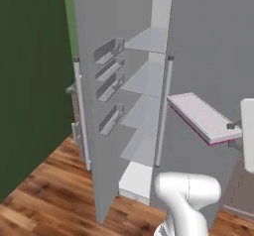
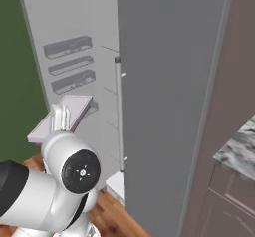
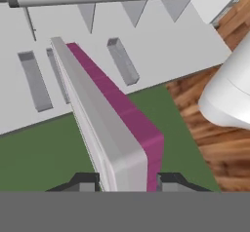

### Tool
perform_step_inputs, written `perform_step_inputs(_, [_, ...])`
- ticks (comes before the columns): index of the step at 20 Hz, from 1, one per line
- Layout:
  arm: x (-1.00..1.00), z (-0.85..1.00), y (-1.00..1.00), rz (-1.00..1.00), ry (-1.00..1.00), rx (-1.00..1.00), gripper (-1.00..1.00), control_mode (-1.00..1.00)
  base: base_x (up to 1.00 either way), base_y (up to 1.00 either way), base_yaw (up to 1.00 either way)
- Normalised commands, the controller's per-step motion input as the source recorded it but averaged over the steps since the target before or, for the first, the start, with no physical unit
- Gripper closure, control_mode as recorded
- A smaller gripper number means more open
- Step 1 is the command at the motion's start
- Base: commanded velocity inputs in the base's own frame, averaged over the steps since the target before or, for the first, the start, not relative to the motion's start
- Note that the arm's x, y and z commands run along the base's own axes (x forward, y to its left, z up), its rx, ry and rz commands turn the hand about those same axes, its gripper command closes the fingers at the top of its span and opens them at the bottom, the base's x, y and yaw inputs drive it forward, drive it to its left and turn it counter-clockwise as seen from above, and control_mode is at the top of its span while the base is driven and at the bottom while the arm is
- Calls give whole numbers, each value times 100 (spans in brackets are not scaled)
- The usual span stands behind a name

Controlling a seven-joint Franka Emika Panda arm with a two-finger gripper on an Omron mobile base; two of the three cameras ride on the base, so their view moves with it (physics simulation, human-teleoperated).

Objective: The ice cube tray has been filled with water. Take the tray and place it in the freezer to make ice. Close the freezer door after placing the tray.

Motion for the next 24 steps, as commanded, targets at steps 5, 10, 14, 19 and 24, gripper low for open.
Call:
perform_step_inputs(5, [0, 0, 0, 0, 0, 0, 100, 100, 55, 26, -23])
perform_step_inputs(10, [0, 0, 0, 0, 0, 0, 100, 100, 52, 30, -23])
perform_step_inputs(14, [0, 0, 0, 0, 0, 0, 100, 100, 53, 26, -23])
perform_step_inputs(19, [0, 0, 0, 0, 0, 0, 100, 100, 54, 22, -24])
perform_step_inputs(24, [0, 0, 0, 0, 0, 0, 100, 100, 54, 22, -24])
